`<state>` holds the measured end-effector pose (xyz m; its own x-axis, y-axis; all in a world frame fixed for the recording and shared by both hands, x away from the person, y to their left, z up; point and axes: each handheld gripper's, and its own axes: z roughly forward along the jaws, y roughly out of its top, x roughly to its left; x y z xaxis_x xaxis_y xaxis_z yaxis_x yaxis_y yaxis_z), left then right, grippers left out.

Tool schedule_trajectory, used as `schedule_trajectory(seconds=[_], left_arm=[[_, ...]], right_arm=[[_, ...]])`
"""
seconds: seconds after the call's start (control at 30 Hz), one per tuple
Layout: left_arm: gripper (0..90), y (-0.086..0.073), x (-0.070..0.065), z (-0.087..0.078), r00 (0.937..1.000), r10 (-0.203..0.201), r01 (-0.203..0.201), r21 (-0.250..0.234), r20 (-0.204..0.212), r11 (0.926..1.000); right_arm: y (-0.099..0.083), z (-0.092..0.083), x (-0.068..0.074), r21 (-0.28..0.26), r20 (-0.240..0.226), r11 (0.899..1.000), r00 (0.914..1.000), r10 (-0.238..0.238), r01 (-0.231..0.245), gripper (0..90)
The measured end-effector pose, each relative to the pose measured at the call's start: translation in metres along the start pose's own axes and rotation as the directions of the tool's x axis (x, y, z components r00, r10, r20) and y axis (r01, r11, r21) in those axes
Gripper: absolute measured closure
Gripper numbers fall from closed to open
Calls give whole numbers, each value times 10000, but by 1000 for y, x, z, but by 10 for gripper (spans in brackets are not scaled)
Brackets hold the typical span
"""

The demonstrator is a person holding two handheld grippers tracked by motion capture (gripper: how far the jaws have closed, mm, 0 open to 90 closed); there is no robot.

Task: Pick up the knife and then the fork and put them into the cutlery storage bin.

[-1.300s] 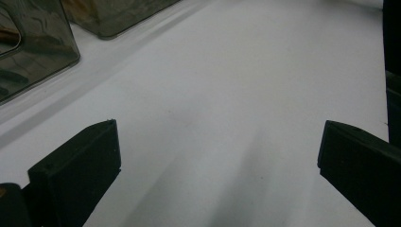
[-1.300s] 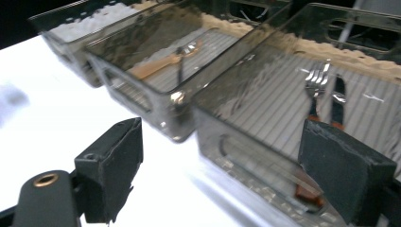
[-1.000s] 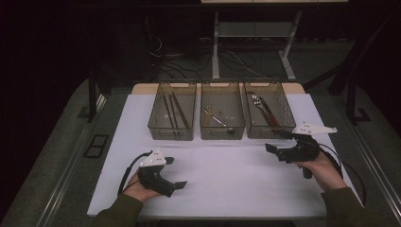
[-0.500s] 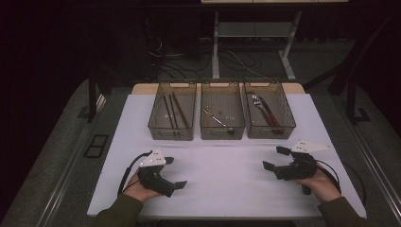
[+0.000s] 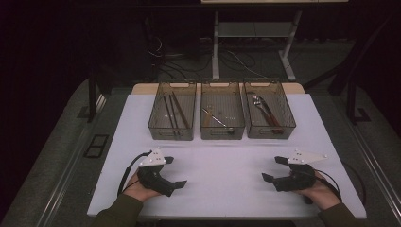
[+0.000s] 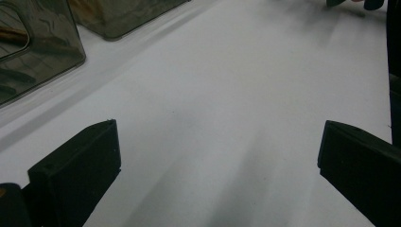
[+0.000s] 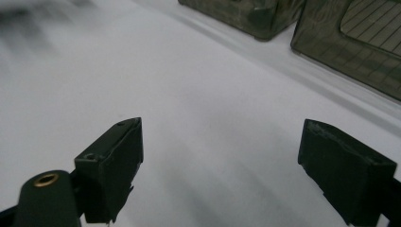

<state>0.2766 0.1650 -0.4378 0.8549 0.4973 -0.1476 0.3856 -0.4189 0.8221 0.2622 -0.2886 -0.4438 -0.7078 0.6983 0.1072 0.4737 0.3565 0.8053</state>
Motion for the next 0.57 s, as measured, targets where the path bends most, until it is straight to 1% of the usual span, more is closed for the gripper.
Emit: schedule_trajectory(seconds=[0.1, 0.27, 0.5, 0.57], left_arm=[[0, 0, 0, 0, 10000, 23, -23, 35, 10, 10000], [0, 0, 0, 0, 10000, 28, -28, 30, 9, 10000], [0, 0, 0, 0, 10000, 54, -54, 20, 11, 10000], [0, 0, 0, 0, 10000, 67, -67, 59, 12, 10000]], right_arm=[[-3, 0, 2, 230, 48, 9995, 9998, -202, 201, 149], [-7, 2, 5, 479, 38, 9983, 9994, -339, 337, 149], [-6, 0, 3, 358, 103, 9991, 9997, -234, 230, 149], [-5, -1, 3, 328, 112, 9991, 9995, -289, 286, 149]])
